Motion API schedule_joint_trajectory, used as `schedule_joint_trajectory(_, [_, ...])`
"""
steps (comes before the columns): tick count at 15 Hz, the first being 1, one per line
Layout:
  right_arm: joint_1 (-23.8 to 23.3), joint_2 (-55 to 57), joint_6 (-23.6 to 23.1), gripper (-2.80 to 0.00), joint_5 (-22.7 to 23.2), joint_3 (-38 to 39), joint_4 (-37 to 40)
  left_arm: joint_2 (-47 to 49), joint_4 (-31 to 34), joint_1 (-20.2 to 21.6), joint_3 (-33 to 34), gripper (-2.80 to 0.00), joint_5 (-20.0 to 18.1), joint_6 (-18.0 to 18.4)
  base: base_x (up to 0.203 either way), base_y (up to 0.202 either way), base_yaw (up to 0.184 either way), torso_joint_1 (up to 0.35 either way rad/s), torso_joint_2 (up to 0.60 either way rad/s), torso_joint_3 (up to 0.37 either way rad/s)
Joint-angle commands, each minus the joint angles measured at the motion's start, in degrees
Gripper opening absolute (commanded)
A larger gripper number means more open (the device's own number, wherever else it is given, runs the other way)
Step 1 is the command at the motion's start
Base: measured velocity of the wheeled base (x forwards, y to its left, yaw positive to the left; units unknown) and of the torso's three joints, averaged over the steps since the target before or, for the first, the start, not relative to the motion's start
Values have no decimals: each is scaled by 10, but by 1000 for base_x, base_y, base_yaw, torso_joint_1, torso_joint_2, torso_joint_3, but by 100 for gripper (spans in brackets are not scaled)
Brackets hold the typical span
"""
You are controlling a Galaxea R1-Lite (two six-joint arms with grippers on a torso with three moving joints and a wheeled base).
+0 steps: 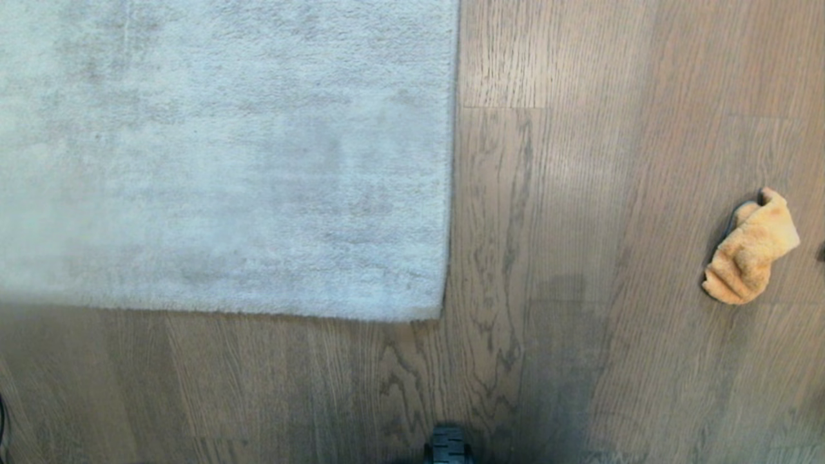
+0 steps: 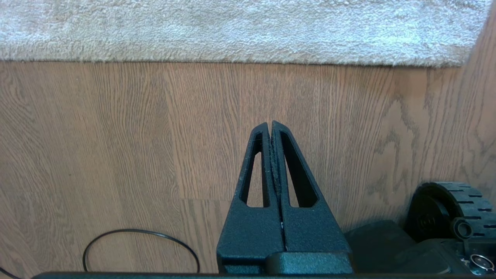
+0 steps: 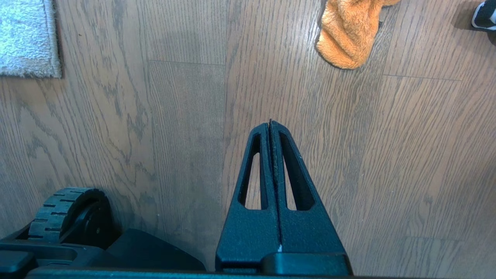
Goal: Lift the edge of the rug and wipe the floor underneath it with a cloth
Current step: Lift up the carpet
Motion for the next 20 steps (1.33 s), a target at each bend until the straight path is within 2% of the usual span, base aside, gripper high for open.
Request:
schedule_joint_trajectory(1, [0,1,0,-280,0,0,-1,0,0,0,0,-280,0,1,0,0,0,0,0,0])
schedule_joint_trajectory(5, [0,1,0,-280,0,0,-1,0,0,0,0,-280,0,2,4,-34,-2,3,0,-1])
schedule_joint_trajectory(16, [0,0,0,-280,0,0,-1,0,0,0,0,-280,0,0,0,-187,1,3,4,2])
schedule_joint_trajectory(20, [0,1,0,-280,0,0,-1,0,0,0,0,-280,0,0,0,-43,-1,2,3,2])
